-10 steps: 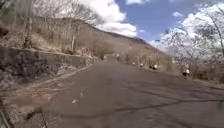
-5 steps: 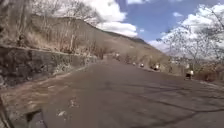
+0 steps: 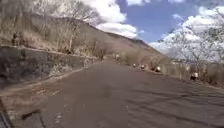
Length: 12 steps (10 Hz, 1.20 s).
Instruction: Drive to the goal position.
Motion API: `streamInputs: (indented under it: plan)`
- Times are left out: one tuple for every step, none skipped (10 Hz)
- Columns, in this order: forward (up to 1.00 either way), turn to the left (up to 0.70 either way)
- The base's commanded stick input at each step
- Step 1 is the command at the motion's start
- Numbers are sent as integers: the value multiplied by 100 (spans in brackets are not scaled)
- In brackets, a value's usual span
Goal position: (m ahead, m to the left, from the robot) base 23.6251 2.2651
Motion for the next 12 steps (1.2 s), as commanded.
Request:
streamInputs:
  plan:
    - [70, 0]
    - [70, 0]
    - [70, 1]
    - [70, 2]
    - [70, 0]
    - [70, 0]
    - [70, 0]
    - [70, 0]
    - [70, 0]
    - [70, 0]
    - [70, 0]
    - [70, 0]
